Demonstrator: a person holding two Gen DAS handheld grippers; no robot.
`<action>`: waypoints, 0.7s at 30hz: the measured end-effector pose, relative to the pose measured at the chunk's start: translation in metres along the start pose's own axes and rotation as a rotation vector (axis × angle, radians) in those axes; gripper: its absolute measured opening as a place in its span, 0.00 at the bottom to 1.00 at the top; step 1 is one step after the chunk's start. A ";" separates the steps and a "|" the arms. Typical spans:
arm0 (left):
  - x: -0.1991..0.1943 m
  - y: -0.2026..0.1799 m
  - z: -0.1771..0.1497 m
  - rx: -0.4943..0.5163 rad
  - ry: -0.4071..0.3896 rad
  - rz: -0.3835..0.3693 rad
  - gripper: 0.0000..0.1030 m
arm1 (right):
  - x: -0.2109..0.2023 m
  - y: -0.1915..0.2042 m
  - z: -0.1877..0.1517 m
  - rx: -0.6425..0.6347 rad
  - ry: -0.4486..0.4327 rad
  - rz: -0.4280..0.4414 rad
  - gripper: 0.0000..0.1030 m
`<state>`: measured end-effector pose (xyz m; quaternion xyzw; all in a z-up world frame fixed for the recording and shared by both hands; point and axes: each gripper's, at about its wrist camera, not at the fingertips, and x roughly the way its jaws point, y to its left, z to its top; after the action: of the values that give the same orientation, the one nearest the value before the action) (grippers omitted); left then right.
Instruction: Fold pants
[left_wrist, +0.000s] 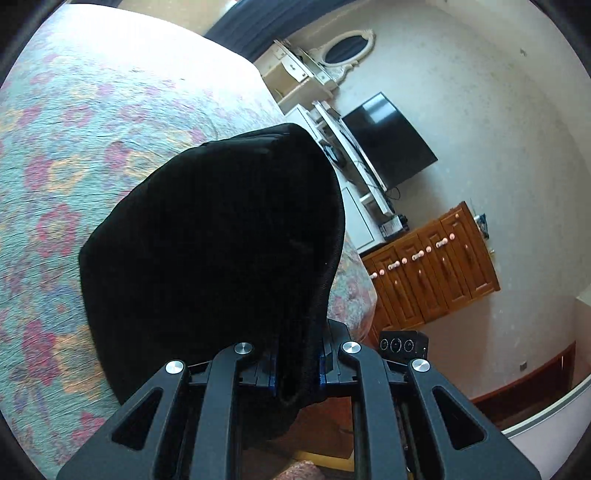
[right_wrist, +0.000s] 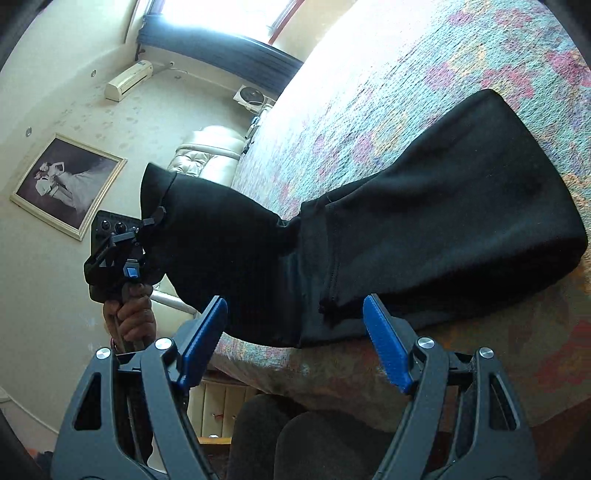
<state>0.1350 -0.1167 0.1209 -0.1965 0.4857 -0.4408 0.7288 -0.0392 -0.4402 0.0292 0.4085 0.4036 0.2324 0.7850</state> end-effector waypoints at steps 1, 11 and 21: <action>0.020 -0.008 0.000 0.019 0.026 0.015 0.14 | -0.004 -0.003 0.001 0.007 -0.011 0.010 0.74; 0.187 0.000 -0.033 0.022 0.215 0.180 0.15 | -0.039 -0.044 0.004 0.106 -0.101 0.036 0.74; 0.165 -0.009 -0.052 -0.078 0.085 0.072 0.56 | -0.056 -0.061 0.003 0.133 -0.138 0.028 0.74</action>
<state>0.1077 -0.2513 0.0158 -0.1883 0.5397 -0.4029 0.7148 -0.0660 -0.5142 0.0045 0.4803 0.3576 0.1874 0.7786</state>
